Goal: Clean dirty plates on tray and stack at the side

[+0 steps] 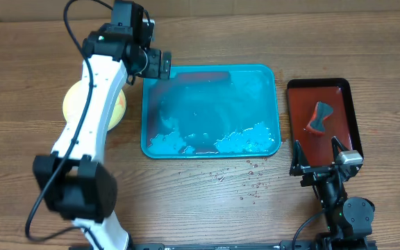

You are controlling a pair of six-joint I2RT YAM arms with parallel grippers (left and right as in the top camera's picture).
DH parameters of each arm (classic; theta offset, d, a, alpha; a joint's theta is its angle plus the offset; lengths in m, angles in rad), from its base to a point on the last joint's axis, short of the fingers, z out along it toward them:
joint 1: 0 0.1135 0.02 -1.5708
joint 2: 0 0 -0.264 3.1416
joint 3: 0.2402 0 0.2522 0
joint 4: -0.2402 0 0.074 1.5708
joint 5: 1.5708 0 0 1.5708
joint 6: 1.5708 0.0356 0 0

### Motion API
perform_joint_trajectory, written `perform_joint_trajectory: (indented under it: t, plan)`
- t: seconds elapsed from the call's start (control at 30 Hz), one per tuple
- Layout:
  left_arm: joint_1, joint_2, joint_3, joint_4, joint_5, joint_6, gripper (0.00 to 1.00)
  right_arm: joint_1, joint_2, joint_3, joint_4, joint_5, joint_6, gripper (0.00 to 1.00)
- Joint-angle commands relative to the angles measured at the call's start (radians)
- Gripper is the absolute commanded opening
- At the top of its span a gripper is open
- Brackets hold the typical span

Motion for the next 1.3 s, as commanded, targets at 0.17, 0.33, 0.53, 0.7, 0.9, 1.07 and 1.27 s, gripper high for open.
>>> perform_joint_trajectory:
  t: [0.17,0.33,0.53,0.7,0.9,1.07,1.27]
  plan:
    - [0.002,-0.492,-0.484,0.401,-0.005,0.073,1.0,0.006,-0.01,-0.01,0.003,0.006,0.0,1.0]
    - [0.045,-0.755,-0.836,0.633,0.006,0.074,1.0,0.006,-0.01,-0.011,0.003,0.006,0.0,1.0]
    - [0.115,-1.088,-1.283,0.916,0.061,0.075,1.0,0.006,-0.01,-0.011,0.003,0.006,0.0,1.0]
    - [0.117,-1.306,-1.504,1.019,0.039,0.076,1.0,0.006,-0.01,-0.011,0.003,0.006,0.0,1.0]
    - [0.117,-1.498,-1.664,1.032,0.002,0.076,1.0,0.006,-0.01,-0.011,0.002,0.006,0.0,1.0]
    - [0.117,-1.642,-1.76,1.039,-0.006,0.076,1.0,0.006,-0.01,-0.011,0.003,0.006,0.0,1.0]
    - [0.117,-1.759,-1.809,1.01,-0.006,0.076,1.0,0.006,-0.01,-0.01,0.002,0.006,0.0,1.0]
